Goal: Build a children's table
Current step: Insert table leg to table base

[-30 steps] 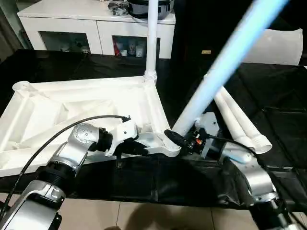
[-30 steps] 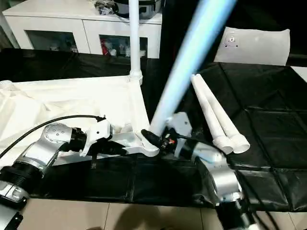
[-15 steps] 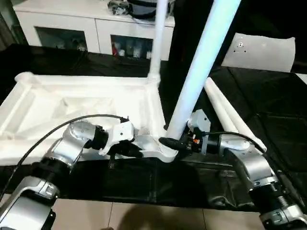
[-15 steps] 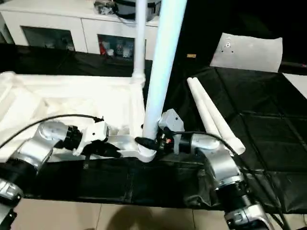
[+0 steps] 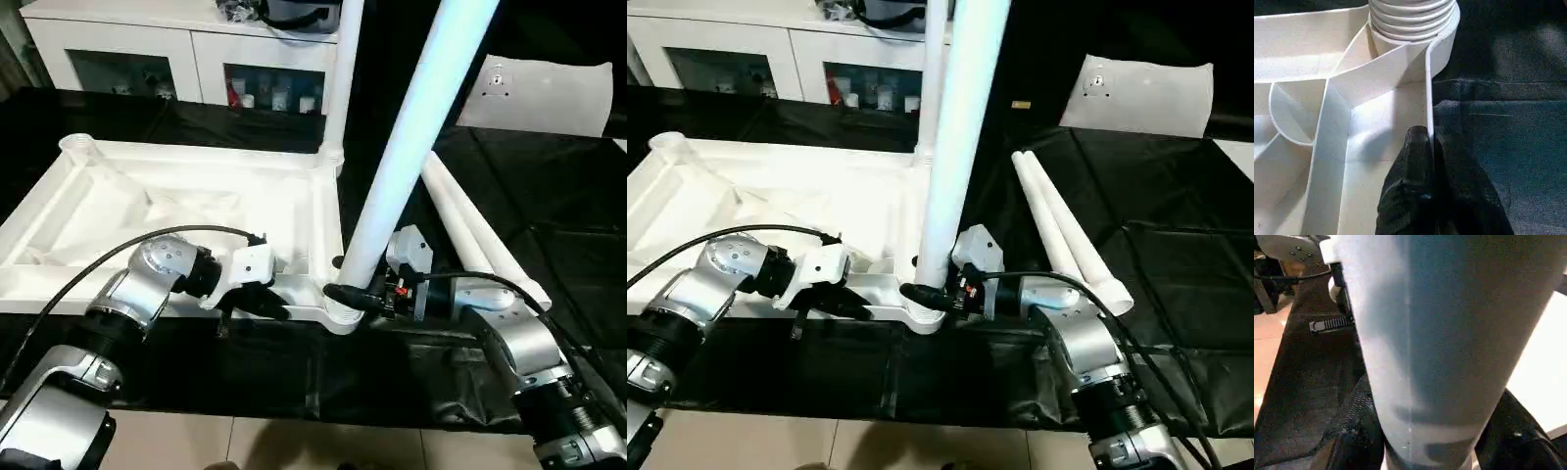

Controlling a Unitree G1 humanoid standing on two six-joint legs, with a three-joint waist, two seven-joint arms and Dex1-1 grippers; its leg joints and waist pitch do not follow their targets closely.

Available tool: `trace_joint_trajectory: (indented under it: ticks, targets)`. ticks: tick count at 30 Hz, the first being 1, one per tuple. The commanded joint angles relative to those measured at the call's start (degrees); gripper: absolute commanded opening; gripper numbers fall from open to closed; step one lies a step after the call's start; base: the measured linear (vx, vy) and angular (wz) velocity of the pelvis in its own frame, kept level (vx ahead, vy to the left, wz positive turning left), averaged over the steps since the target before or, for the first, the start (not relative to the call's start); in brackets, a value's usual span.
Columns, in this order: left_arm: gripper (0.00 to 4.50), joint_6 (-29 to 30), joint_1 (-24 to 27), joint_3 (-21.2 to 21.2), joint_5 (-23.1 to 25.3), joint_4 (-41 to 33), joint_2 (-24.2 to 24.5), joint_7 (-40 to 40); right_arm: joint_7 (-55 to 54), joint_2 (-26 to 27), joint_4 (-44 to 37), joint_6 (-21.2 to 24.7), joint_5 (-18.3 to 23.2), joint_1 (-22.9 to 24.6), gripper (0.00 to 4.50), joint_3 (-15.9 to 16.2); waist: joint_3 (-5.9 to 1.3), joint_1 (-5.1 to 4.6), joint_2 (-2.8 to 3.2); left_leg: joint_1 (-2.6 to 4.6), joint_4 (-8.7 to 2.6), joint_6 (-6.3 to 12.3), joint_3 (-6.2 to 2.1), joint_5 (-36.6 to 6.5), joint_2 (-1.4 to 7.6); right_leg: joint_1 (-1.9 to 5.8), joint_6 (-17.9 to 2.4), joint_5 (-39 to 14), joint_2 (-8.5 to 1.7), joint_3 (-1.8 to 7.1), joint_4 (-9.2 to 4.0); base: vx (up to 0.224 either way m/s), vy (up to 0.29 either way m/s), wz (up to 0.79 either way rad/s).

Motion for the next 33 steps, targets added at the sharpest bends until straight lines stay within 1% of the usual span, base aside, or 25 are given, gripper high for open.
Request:
trace_joint_trajectory:
  ticks: [1,2,3,4,6,7,8,9,10,11,12,13,14,16,17,19,21,22,24,26,27,28,29,30,33]
  targets:
    - [0.00,3.74,1.95,2.82,0.05,-3.25,0.66,5.87,-5.20,2.15,5.53,1.65,-3.87,1.86,1.89,2.36,-1.88,-0.21,1.12,0.29,-4.60,1.43,-0.78,-18.25,2.22,1.97,-8.29,-25.77,-4.56,2.88,-4.93,0.000,0.000,0.00]
    - [0.00,4.70,2.97,3.75,-0.27,-4.41,0.80,7.46,-7.57,2.83,6.54,1.30,-4.61,1.37,1.89,1.77,-1.58,-0.65,1.19,0.28,-4.73,0.52,-0.82,-20.10,2.13,1.68,-8.48,-27.61,-4.53,2.74,-4.95,0.000,0.000,0.00]
    - [0.00,6.28,4.41,5.07,-0.53,-6.14,0.88,10.02,-10.17,3.56,7.57,1.15,-5.37,0.80,1.89,1.15,-1.67,-0.85,0.90,0.39,-4.65,0.29,-0.91,-20.79,2.12,1.69,-8.05,-29.13,-4.62,2.65,-4.99,0.000,0.000,0.00]
    - [0.00,8.75,6.17,6.46,-1.30,-8.76,0.88,11.79,-11.91,4.28,8.17,1.36,-5.51,0.41,1.89,0.53,-1.48,-1.14,0.73,0.32,-4.67,0.32,-1.05,-21.53,2.02,1.63,-7.02,-32.28,-4.60,2.53,-5.24,0.000,0.000,0.00]
    - [0.00,15.27,10.15,9.62,-2.47,-15.68,0.50,16.01,-15.97,6.30,9.54,2.15,-5.28,-0.54,1.89,-1.19,-1.18,-1.83,0.90,0.24,-4.65,0.23,-1.28,-22.34,1.95,1.35,-6.01,-36.01,-4.77,2.44,-5.56,0.000,0.000,0.00]
    - [0.00,15.27,10.15,9.62,-2.47,-15.68,0.50,16.01,-15.97,6.30,9.54,2.15,-5.28,-0.54,1.89,-1.19,-1.28,-2.09,0.68,0.43,-4.60,0.04,-1.35,-22.77,2.07,1.29,-5.78,-36.94,-4.90,2.44,-5.64,0.000,0.000,0.00]
    - [0.00,21.75,13.52,12.03,-3.03,-22.75,-0.58,19.36,-19.55,8.16,11.20,2.57,-5.28,-1.64,1.89,-2.58,-1.19,-2.83,0.42,0.21,-4.58,0.15,-1.52,-23.10,2.03,1.23,-4.93,-38.52,-4.91,2.38,-5.76,0.000,0.000,0.00]
    - [0.00,24.94,14.84,13.09,-2.98,-26.01,-1.63,21.20,-21.35,8.97,12.26,2.49,-5.63,-2.27,1.89,-3.03,-1.13,-3.25,0.02,-0.15,-4.74,0.20,-1.58,-22.51,2.08,1.38,-5.24,-38.00,-4.92,2.39,-5.70,0.000,0.000,0.00]
    - [0.00,26.88,15.61,13.72,-2.89,-27.97,-2.33,22.35,-22.47,9.45,12.94,2.40,-5.89,-2.66,1.89,-3.27,-0.90,-3.57,0.49,-0.07,-4.69,0.33,-1.66,-23.03,1.98,1.12,-4.99,-39.00,-4.82,2.24,-5.99,0.000,0.000,0.00]
    - [0.00,31.54,17.46,14.10,-3.11,-33.56,-4.79,24.89,-25.99,10.85,15.67,1.81,-6.73,-4.13,1.89,-3.72,-0.91,-3.79,0.05,0.38,-4.29,0.89,-1.37,-23.74,1.70,0.54,-4.32,-40.08,-4.53,2.28,-6.56,0.000,0.000,0.00]
    - [0.00,35.51,18.95,13.51,-3.24,-38.70,-7.24,26.95,-29.52,12.39,18.39,1.79,-6.89,-5.70,1.89,-4.54,-1.09,-4.05,-0.23,0.35,-4.24,0.61,-1.33,-23.04,1.97,0.71,-5.16,-38.74,-4.80,2.53,-6.01,0.000,0.000,0.00]
    - [0.00,35.51,18.95,13.51,-3.24,-38.70,-7.24,26.95,-29.52,12.39,18.39,1.79,-6.89,-5.70,1.89,-4.54,-0.95,-4.02,-0.03,0.10,-4.32,0.62,-1.51,-22.31,1.96,0.83,-5.72,-38.16,-4.92,2.51,-5.86,0.000,0.000,0.00]
    - [0.00,38.95,20.01,12.10,-3.50,-43.17,-9.80,28.80,-32.74,13.93,20.90,2.18,-6.65,-7.38,1.89,-5.54,-1.28,-4.16,-0.20,0.25,-4.07,1.15,-1.12,-21.34,1.64,0.62,-4.81,-37.26,-4.44,2.62,-6.06,0.000,0.000,0.00]
    - [0.00,40.03,20.02,10.81,-3.64,-44.68,-11.69,30.08,-33.57,14.29,21.92,1.82,-7.39,-8.26,1.89,-5.22,-1.13,-4.12,-0.15,-0.15,-4.21,1.69,-0.98,-20.31,1.70,0.65,-5.24,-34.34,-4.16,2.66,-5.87,0.000,0.000,0.00]
    - [0.00,40.45,19.98,10.38,-3.74,-45.10,-12.38,30.53,-33.81,14.41,22.25,1.75,-7.62,-8.54,1.89,-5.11,-1.17,-4.02,-0.21,-0.04,-4.13,2.11,-0.81,-19.91,1.62,0.52,-5.52,-32.68,-4.00,2.74,-5.78,0.000,0.000,0.00]
    - [0.00,41.85,19.44,9.60,-3.42,-45.29,-14.74,32.77,-34.70,14.95,23.23,2.08,-7.90,-9.30,1.89,-5.17,-1.31,-3.97,-0.42,-0.34,-4.22,2.36,-0.76,-18.94,1.64,0.85,-5.76,-31.16,-4.05,2.83,-5.48,0.000,0.000,0.00]
    - [0.00,41.11,18.45,9.48,-2.43,-43.48,-15.29,33.73,-34.94,14.93,23.22,2.30,-8.10,-9.28,1.89,-5.14,-1.65,-3.56,-0.36,-0.55,-4.18,2.86,-0.61,-15.94,1.75,1.18,-6.59,-25.73,-3.98,3.06,-4.91,0.000,0.000,0.00]
    - [0.00,41.29,17.75,9.65,-1.63,-42.64,-15.40,34.68,-35.22,14.96,23.27,2.12,-8.25,-9.19,1.89,-5.11,-1.85,-3.38,-0.05,-0.61,-4.19,3.03,-0.53,-14.69,1.83,1.38,-7.47,-22.78,-3.87,3.10,-4.52,0.000,0.000,0.00]
    - [0.00,41.58,16.89,9.94,-0.72,-41.69,-15.15,35.84,-35.76,15.07,23.27,2.22,-8.30,-9.02,1.89,-5.27,-2.11,-3.11,-0.11,-0.40,-3.92,3.28,-0.27,-12.75,1.81,1.50,-8.65,-19.14,-3.92,3.19,-4.24,0.000,0.000,0.00]
    - [0.00,41.84,16.54,9.90,-0.39,-41.51,-14.73,36.71,-36.28,15.28,23.50,2.81,-7.83,-9.05,1.89,-5.68,-2.28,-2.85,0.18,-0.76,-3.85,3.95,-0.17,-9.93,1.73,2.00,-10.36,-14.11,-3.87,3.16,-3.62,0.000,0.000,0.00]
    - [0.00,41.81,16.45,9.97,-0.41,-41.37,-14.58,36.70,-36.20,15.33,23.45,2.88,-7.54,-9.00,1.89,-5.89,-2.20,-2.85,0.08,-0.77,-3.89,4.03,-0.12,-10.13,1.74,1.97,-10.31,-14.65,-3.86,3.10,-3.76,0.000,0.000,0.00]
    - [0.00,42.07,16.17,10.17,-0.59,-41.14,-14.09,36.82,-35.96,15.53,23.53,2.92,-6.60,-8.96,1.89,-6.57,-2.29,-2.74,0.43,-0.72,-3.83,3.85,-0.13,-10.43,1.71,2.06,-10.29,-15.41,-3.95,3.11,-3.85,0.000,0.000,0.00]
    - [0.00,41.85,15.95,10.37,-0.72,-40.76,-13.60,36.77,-36.03,15.52,23.48,2.68,-6.43,-8.85,1.89,-6.77,-2.26,-2.70,0.37,-0.71,-3.89,3.61,-0.18,-11.02,1.72,2.08,-10.10,-16.44,-3.94,3.08,-3.91,0.000,0.000,0.00]
    - [0.00,41.78,15.92,10.39,-0.74,-40.68,-13.50,36.73,-36.05,15.51,23.46,2.59,-6.43,-8.82,2.45,-6.79,-2.24,-2.69,0.32,-0.67,-3.92,3.44,-0.20,-11.30,1.72,2.05,-9.94,-16.98,-3.89,3.06,-3.97,0.000,0.000,0.00]
    - [0.00,40.08,15.66,10.25,-0.41,-39.44,-12.63,36.30,-36.28,15.62,23.37,1.77,-6.45,-8.58,2.61,-6.99,-2.37,-2.79,0.55,-0.50,-3.94,2.58,-0.34,-12.55,1.74,2.04,-9.75,-18.32,-3.84,3.02,-4.11,0.000,0.000,0.00]
